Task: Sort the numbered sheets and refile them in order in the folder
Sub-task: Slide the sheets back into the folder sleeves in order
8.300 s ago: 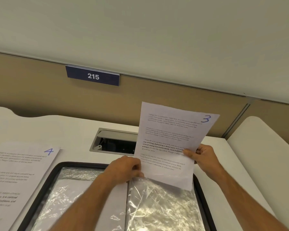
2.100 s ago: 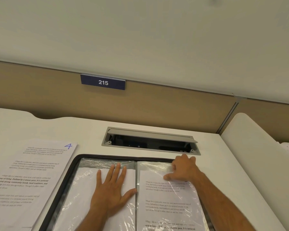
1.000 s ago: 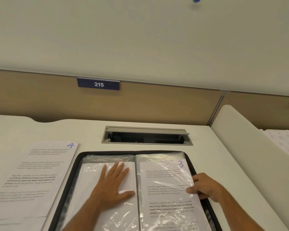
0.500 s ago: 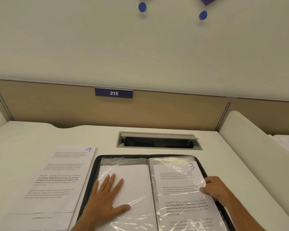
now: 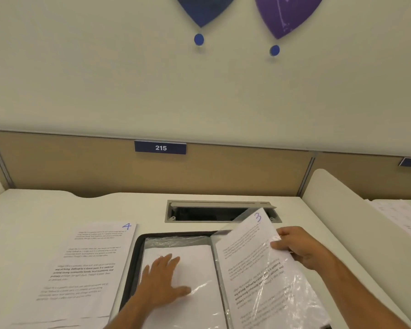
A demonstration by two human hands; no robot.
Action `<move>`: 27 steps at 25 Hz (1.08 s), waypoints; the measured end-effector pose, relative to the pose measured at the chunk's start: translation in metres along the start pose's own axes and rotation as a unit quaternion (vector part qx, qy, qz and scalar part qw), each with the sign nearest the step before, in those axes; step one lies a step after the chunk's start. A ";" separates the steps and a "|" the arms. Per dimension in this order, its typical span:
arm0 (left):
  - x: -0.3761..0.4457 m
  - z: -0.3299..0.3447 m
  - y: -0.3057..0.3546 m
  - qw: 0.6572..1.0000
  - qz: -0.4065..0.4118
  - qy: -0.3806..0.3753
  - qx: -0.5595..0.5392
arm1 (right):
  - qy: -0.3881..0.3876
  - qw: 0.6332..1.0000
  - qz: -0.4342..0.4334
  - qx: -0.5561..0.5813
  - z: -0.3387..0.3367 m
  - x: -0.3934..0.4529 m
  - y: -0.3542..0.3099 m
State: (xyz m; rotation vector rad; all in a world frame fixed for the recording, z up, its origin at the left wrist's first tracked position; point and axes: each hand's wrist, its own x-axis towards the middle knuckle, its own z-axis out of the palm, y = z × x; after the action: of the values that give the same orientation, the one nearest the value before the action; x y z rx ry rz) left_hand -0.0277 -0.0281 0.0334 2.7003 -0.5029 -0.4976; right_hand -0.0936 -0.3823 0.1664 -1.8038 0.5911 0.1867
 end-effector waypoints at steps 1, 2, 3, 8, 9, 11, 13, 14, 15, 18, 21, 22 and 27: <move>-0.002 -0.011 0.015 0.997 0.010 0.026 -0.077 | -0.017 1.000 -0.011 0.019 0.009 -0.006 -0.011; -0.004 -0.020 0.030 0.985 0.019 0.051 -0.163 | -0.029 0.999 -0.022 0.033 0.020 -0.011 -0.021; -0.007 -0.029 0.048 0.968 0.031 0.073 -0.236 | -0.034 0.998 -0.031 0.037 0.032 -0.015 -0.029; -0.024 -0.073 0.105 0.869 0.005 0.063 -0.491 | -0.030 0.996 -0.080 0.008 0.109 -0.029 -0.053; -0.028 -0.078 0.108 0.846 -0.003 0.051 -0.531 | -0.033 0.996 -0.085 0.005 0.124 -0.030 -0.054; -0.034 -0.083 0.106 0.809 -0.020 0.048 -0.586 | -0.043 0.995 -0.087 0.004 0.152 -0.033 -0.056; -0.039 -0.085 0.096 0.803 -0.036 0.072 -0.591 | -0.050 0.995 -0.083 0.003 0.174 -0.033 -0.055; -0.040 -0.085 0.088 0.809 -0.043 0.090 -0.579 | -0.054 0.996 -0.077 0.002 0.182 -0.034 -0.053; -0.041 -0.084 0.079 0.818 -0.051 0.106 -0.563 | -0.063 0.996 -0.067 0.010 0.189 -0.034 -0.050; -0.038 -0.082 0.045 0.854 -0.086 0.142 -0.493 | -0.101 0.993 -0.035 0.057 0.204 -0.031 -0.041; -0.029 -0.073 0.010 0.880 -0.118 0.150 -0.434 | -0.082 0.994 -0.051 0.042 0.215 -0.022 -0.024; -0.027 -0.069 -0.002 0.884 -0.128 0.153 -0.422 | -0.057 0.996 -0.075 -0.004 0.217 -0.018 -0.014; -0.023 -0.040 -0.044 0.931 -0.159 0.151 -0.293 | -0.013 0.929 -0.152 -0.337 0.219 -0.001 0.051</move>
State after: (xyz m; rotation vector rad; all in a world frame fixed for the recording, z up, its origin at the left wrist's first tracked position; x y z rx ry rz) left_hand -0.0198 0.0303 0.0576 2.2112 0.1589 -0.2459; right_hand -0.0821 -0.1884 0.0539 -2.5283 0.2211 0.2184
